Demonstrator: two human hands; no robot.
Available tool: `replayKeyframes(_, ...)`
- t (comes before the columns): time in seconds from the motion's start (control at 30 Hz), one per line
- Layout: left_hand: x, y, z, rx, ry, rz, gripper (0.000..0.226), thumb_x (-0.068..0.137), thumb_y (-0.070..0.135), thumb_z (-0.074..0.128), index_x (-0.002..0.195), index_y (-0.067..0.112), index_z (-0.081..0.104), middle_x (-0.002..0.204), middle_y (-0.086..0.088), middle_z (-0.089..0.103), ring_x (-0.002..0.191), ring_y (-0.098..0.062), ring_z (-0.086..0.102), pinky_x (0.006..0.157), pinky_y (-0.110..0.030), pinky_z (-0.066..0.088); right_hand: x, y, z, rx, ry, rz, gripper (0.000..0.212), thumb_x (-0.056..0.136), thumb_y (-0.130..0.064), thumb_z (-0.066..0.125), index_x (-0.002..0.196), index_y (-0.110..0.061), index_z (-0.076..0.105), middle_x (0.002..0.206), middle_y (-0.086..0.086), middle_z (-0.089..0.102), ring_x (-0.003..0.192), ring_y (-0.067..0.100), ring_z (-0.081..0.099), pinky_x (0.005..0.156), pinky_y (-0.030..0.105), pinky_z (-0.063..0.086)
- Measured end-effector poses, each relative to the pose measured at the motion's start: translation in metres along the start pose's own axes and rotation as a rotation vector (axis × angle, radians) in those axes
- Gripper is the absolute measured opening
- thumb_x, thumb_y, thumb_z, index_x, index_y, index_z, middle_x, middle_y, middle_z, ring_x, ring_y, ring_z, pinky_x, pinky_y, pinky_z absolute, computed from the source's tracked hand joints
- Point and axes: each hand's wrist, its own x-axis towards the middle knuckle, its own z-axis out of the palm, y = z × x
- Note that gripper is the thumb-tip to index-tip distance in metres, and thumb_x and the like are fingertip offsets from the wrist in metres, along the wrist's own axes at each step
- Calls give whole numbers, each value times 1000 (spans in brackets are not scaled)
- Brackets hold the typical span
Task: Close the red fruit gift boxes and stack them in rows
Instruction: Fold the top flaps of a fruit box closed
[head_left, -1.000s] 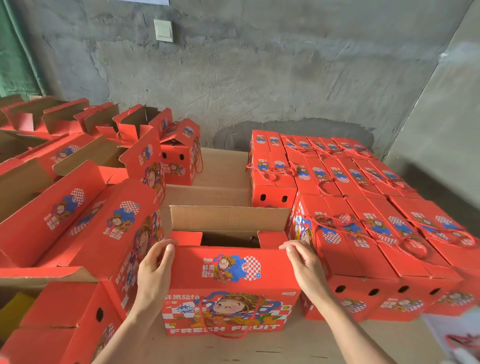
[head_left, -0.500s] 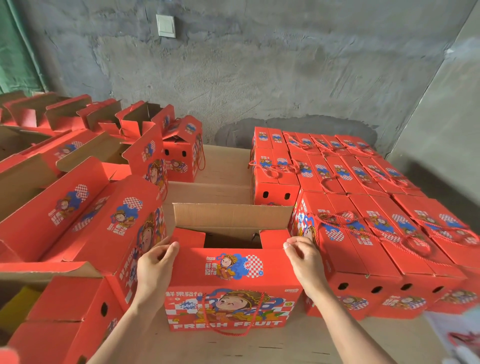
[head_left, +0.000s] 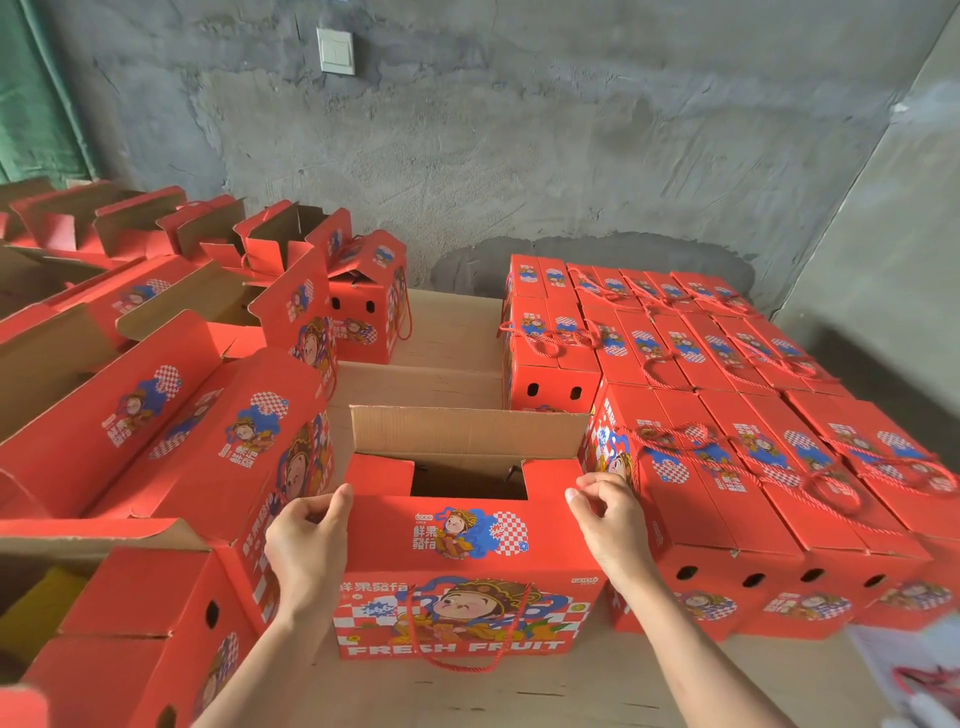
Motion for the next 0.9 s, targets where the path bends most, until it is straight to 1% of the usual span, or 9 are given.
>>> replayKeyframes(0.2,13,-3,0,-82,-91,-145,7,85,17,67,88,11,64,84,-6,64,83,-27,62,81,-49,54,-2,-1,-2,15,-55,26,15,83,-3,65,95,-4,56,100,6,55,94,21,52,77,16,33)
replayKeyframes(0.37,20,3,-1,-27,-164,-79,24,85,6,65,105,15,56,96,-6,63,94,-30,62,86,-52,52,6,-1,-5,98,-208,144,61,87,-3,61,141,-11,35,139,3,44,131,16,37,110,30,28)
replayKeyframes(0.47,24,7,3,44,-186,-43,35,86,1,60,118,12,52,102,-10,61,87,-25,60,83,-49,52,17,-5,-5,225,-359,233,80,89,4,54,151,-20,10,153,-7,26,141,8,15,114,28,17)
replayKeyframes(0.53,22,7,5,65,-204,4,49,89,0,55,134,12,42,110,-10,59,83,-18,57,78,-44,53,21,-6,-4,264,-387,257,86,87,10,50,152,-25,5,153,-8,23,142,7,11,116,31,19)
replayKeyframes(0.6,17,5,6,72,-235,79,68,91,-1,51,148,18,19,124,-10,54,99,-22,56,79,-41,50,22,-6,-3,296,-367,247,86,85,12,50,150,-28,13,144,-10,31,136,5,21,100,24,42)
replayKeyframes(0.67,14,5,5,105,-243,192,84,89,-7,51,151,24,3,137,-13,45,119,-29,49,92,-47,47,21,-3,-4,284,-321,206,72,82,13,53,139,-28,36,130,-14,43,129,12,39,74,12,47)
replayKeyframes(0.73,13,5,3,151,-228,332,90,84,-15,52,152,22,5,143,-15,37,130,-29,37,105,-46,36,19,0,-5,314,-297,196,55,81,14,56,120,-24,50,122,-11,50,109,15,56,64,16,49)
replayKeyframes(0.8,10,6,1,205,-237,451,86,79,-14,57,150,19,21,147,-13,33,136,-26,29,110,-43,28,15,1,-6,346,-312,199,48,81,11,60,114,-24,53,137,-5,46,102,-2,55,72,13,50)
replayKeyframes(0.9,10,3,0,397,-350,543,70,76,17,77,138,19,47,151,-9,29,142,-27,20,114,-48,22,14,7,-10,249,-445,131,55,77,-2,74,121,-22,46,148,-9,32,129,4,33,105,24,29)
